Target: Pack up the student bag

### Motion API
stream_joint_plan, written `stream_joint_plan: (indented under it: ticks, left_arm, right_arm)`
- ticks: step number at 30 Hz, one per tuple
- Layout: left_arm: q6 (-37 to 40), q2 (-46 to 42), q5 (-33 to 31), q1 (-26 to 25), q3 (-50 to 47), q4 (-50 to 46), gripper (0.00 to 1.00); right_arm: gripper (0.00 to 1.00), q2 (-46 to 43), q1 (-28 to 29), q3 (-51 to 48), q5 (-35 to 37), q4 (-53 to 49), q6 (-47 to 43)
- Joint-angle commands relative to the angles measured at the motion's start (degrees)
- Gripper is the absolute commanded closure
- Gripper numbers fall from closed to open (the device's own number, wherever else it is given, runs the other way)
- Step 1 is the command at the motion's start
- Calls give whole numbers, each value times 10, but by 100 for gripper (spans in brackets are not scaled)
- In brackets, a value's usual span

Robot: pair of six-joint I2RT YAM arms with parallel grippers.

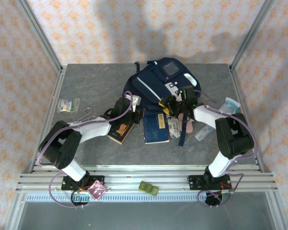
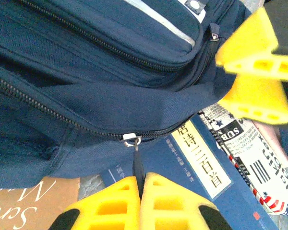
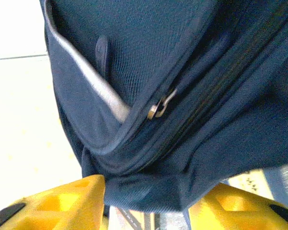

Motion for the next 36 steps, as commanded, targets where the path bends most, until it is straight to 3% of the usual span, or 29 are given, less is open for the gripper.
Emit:
stream_joint_plan:
  ticks: [1, 4, 12, 16, 18, 21, 32, 36]
  left_arm:
    - [4, 10, 26, -11, 20, 24, 100]
    - [7, 11, 24, -13, 18, 23, 100]
    - [31, 18, 0, -13, 29, -3, 100]
    - [34, 28, 0, -13, 31, 1, 100]
    - [33, 35, 0, -12, 35, 0, 82]
    - [31, 48, 7, -10, 43, 7, 69]
    - [17, 100, 39, 3, 69, 34, 52]
    - [7, 113, 17, 1, 65, 54, 49]
  right_arm:
    - [51, -11, 29, -34, 18, 116, 99]
    - [52, 11, 42, -33, 37, 139, 125]
    - [71, 53, 43, -2, 85, 131, 149]
    - [91, 66, 43, -3, 79, 146, 159]
    - [94, 63, 43, -7, 81, 150, 161]
    - [95, 60, 43, -8, 80, 149, 158]
    - [96, 54, 43, -5, 76, 149, 152]
    - [97, 54, 43, -1, 72, 149, 151]
